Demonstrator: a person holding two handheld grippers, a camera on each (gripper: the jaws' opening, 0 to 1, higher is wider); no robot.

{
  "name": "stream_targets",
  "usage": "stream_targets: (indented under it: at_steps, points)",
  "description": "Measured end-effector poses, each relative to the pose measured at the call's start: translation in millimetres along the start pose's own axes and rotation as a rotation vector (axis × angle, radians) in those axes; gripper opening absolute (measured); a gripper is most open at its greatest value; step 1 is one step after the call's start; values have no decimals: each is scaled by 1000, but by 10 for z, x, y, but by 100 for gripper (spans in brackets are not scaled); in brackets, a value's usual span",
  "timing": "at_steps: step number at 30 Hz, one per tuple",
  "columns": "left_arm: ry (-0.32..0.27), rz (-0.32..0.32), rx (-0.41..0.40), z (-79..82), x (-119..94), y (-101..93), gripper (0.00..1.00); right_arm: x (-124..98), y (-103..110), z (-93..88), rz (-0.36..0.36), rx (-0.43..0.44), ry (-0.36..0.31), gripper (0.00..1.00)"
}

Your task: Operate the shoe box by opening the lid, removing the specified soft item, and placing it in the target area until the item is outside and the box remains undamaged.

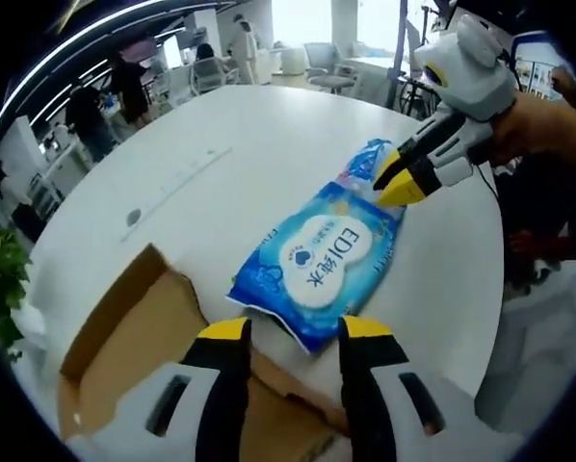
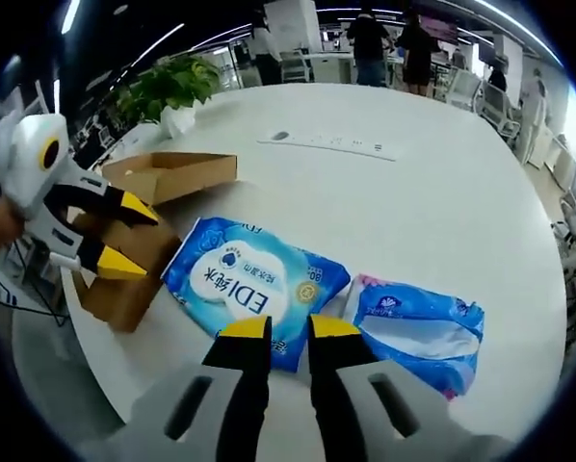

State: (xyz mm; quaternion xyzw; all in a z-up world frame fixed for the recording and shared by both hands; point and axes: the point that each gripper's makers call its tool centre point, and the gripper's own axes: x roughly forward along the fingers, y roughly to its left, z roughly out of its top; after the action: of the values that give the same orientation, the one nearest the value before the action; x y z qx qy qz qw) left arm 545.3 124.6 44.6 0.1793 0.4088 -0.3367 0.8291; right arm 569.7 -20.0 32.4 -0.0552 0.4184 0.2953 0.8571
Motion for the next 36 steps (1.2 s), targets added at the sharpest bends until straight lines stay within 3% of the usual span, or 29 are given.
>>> stream_targets:
  at_steps: [11,25,31,36]
  points:
    - [-48,-10,-13,-6,-258,-25,46,-221,161,31,24,-66,-27,23]
    - [-99,2,-60,-139,-696,47,61,-467,428,119,83,-141,-60,41]
    - [-106,20,-73,-227,-875,101,64,-559,723,181,188,-212,-84,46]
    - [-147,40,-111,-258,-1053,189,65,-582,933,197,245,-285,-73,52]
